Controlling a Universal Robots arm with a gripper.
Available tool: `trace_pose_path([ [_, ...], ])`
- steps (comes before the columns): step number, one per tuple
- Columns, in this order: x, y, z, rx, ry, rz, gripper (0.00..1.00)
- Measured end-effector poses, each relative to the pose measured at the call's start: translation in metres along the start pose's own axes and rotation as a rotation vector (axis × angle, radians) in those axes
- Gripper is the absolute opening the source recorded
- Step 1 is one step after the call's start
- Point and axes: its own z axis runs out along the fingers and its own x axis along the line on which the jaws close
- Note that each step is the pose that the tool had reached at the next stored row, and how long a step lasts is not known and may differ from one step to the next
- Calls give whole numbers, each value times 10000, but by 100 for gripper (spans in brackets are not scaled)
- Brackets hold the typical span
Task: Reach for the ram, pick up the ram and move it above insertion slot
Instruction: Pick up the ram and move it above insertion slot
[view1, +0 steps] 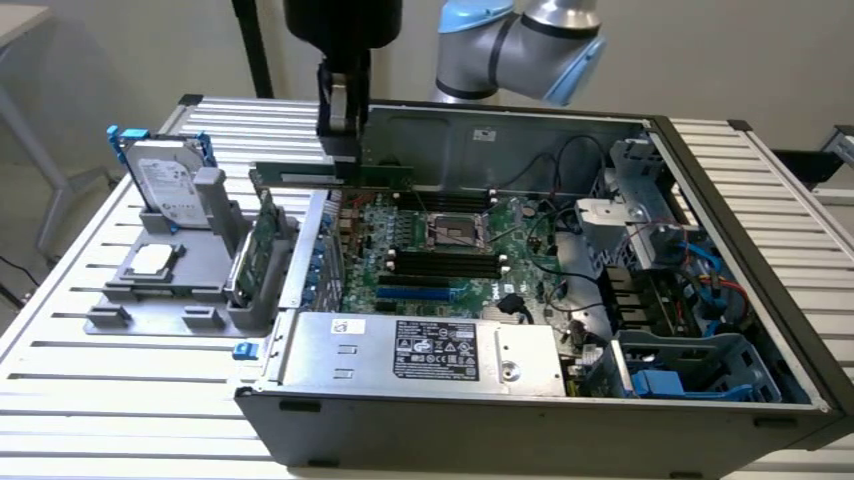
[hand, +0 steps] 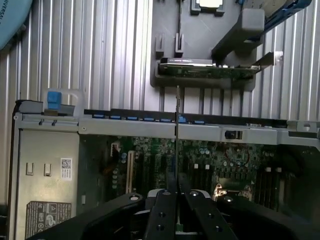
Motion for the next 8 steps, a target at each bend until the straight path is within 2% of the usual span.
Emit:
trace_pose_path([
  [8, -55, -368, 46, -11, -3, 0, 13],
])
